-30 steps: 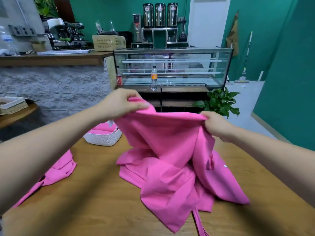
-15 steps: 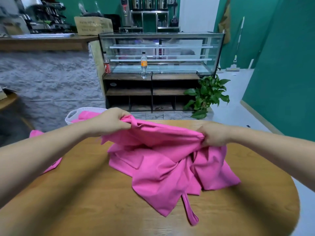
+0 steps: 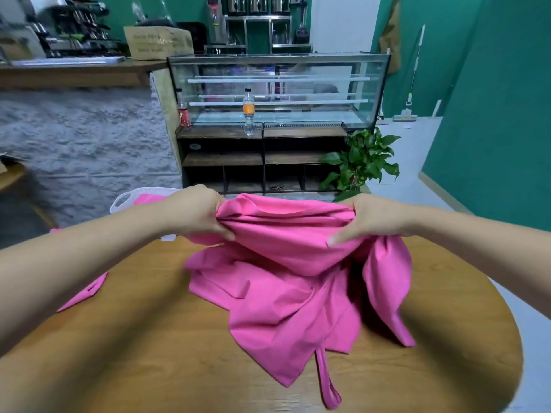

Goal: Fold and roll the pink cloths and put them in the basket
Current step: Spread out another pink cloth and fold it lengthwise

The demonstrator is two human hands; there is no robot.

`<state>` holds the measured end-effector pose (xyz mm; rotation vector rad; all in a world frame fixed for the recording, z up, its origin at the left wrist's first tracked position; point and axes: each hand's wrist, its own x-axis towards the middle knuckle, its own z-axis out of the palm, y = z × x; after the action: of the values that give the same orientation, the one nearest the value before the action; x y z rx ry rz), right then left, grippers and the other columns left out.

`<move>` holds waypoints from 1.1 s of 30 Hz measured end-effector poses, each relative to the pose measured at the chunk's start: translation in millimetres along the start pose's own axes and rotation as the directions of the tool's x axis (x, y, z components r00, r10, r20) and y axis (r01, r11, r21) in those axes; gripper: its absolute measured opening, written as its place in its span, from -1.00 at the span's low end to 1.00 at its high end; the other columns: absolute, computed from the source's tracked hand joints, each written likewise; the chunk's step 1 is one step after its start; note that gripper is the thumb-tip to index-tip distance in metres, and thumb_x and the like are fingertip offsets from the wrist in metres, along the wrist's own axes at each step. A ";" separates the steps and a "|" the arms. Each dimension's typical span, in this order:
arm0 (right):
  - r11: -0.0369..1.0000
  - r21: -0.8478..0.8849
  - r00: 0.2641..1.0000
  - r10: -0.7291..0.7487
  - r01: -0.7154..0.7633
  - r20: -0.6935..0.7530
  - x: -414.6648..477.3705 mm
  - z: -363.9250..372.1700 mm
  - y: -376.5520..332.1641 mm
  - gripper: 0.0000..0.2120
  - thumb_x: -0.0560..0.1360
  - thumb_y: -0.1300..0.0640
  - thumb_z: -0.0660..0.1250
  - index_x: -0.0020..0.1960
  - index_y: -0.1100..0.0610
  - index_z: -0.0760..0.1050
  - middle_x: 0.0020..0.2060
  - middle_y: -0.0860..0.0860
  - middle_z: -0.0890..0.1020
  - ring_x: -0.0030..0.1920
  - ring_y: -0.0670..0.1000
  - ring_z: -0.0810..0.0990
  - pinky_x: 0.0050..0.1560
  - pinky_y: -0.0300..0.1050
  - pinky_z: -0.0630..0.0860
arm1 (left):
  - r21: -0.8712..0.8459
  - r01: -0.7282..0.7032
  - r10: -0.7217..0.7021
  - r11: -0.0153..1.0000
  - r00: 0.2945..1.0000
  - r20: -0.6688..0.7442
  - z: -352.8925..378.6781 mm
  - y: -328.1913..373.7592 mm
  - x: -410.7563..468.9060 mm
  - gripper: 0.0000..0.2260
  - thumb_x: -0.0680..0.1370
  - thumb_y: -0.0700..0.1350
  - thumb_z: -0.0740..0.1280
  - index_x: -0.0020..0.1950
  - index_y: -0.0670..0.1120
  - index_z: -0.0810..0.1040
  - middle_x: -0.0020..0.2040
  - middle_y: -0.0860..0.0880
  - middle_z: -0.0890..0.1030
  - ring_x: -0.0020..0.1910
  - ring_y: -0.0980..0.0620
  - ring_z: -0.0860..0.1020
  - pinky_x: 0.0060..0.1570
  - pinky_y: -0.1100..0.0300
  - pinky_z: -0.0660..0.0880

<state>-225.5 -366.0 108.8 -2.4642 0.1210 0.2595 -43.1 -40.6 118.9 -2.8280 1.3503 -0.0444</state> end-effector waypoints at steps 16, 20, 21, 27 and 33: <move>0.919 0.394 0.956 0.087 0.031 -0.280 6.2 -58.5 -17.4 -0.65 0.65 0.35 0.19 0.30 0.08 0.59 0.02 0.15 0.75 -0.16 -0.05 0.68 -0.08 -0.12 0.64 | -0.727 -0.018 -0.132 0.686 0.980 -0.149 -62.7 -3.5 15.0 -0.91 0.67 0.01 0.36 0.14 0.14 0.63 -0.15 0.06 0.76 -0.18 -0.10 0.74 -0.21 -0.16 0.70; 0.967 0.253 0.989 0.050 -0.013 -0.142 -8.7 -57.5 -21.3 -0.84 0.57 0.05 0.50 0.14 0.02 0.70 0.03 0.05 0.78 0.00 0.01 0.73 0.10 -0.06 0.64 | -0.683 0.071 -0.140 0.727 0.989 -0.046 -67.8 0.5 7.5 -0.73 0.50 0.06 0.58 0.15 0.20 0.61 -0.17 0.06 0.74 -0.32 -0.10 0.73 -0.30 -0.19 0.66; 0.983 0.179 0.997 0.040 -0.027 -0.069 -13.4 -56.6 -21.7 -0.73 0.50 -0.05 0.57 0.12 0.05 0.71 0.00 0.05 0.78 -0.02 0.00 0.73 0.06 -0.05 0.63 | -0.630 0.122 -0.137 0.766 0.990 0.026 -67.8 2.6 4.0 -0.62 0.44 0.05 0.64 0.18 0.16 0.60 -0.14 -0.04 0.74 -0.37 -0.20 0.72 -0.40 -0.22 0.65; 0.783 -0.619 0.991 0.122 -0.059 0.060 0.8 -51.5 -15.0 -0.73 0.33 -0.01 0.69 -0.22 0.06 0.62 -0.35 -0.08 0.66 -0.29 -0.01 0.60 -0.27 -0.22 0.46 | -0.177 0.111 -0.096 0.978 0.992 0.087 -52.3 3.4 13.3 -0.62 0.54 0.09 0.53 -0.14 -0.22 0.58 -0.48 -0.03 0.60 -0.65 0.03 0.54 -0.53 0.19 0.54; 0.902 -0.425 0.997 0.058 -0.074 -0.050 25.6 -76.3 10.4 -0.93 0.56 0.20 0.46 -0.04 0.07 0.60 -0.18 -0.07 0.72 -0.10 0.07 0.66 -0.07 -0.10 0.53 | -0.115 0.003 -0.015 0.993 0.994 -0.105 -44.6 -31.3 46.8 -0.67 0.60 0.06 0.46 -0.18 -0.16 0.54 -0.29 -0.04 0.64 -0.23 -0.11 0.61 -0.33 0.15 0.31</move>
<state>-190.2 -421.9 155.8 -2.9070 0.1794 0.2961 9.4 -57.1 165.1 -2.9658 1.4036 -0.1224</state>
